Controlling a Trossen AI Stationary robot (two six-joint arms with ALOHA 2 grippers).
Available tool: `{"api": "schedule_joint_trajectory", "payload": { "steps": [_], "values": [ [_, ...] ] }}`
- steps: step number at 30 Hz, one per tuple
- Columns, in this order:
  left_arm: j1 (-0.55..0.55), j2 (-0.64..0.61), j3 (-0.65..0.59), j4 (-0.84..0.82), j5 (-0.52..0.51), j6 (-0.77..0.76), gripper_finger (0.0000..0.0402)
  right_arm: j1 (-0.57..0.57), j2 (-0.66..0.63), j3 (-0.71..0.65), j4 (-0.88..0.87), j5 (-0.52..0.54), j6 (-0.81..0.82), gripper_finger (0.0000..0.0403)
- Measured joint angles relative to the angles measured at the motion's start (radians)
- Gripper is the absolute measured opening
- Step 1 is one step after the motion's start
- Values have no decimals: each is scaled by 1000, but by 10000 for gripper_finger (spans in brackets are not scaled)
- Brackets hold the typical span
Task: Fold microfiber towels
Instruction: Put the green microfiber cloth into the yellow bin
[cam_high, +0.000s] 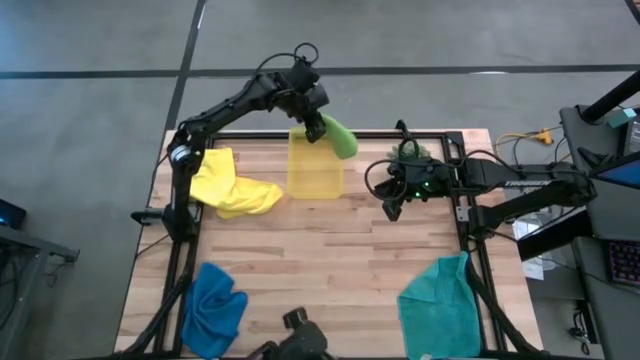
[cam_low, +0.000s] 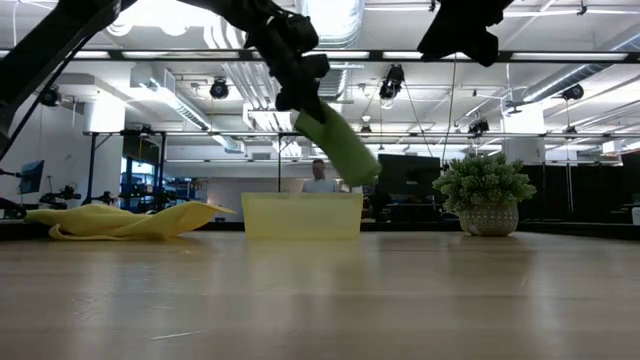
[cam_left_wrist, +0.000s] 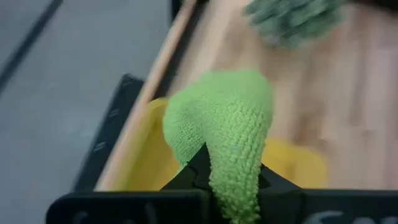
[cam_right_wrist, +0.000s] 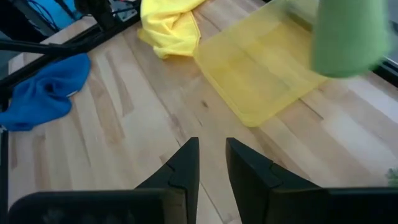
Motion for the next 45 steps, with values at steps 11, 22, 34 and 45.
{"api": "schedule_joint_trajectory", "payload": {
  "steps": [11, 22, 34, 45],
  "values": [
    [136, 5, -4, 21, -536, 158, 1, 0, 0, 6, 24, -15, -41, 69],
    [-41, 132, -44, -43, -626, 155, 1, 2, 0, 6, 15, -56, -45, 66],
    [-164, 153, -81, -152, -690, 137, 1, 13, 0, 6, 5, -72, -39, 64],
    [-225, 153, -210, -171, -603, -4, 1, 13, 0, 3, 5, -72, -46, 63]
  ]
}}
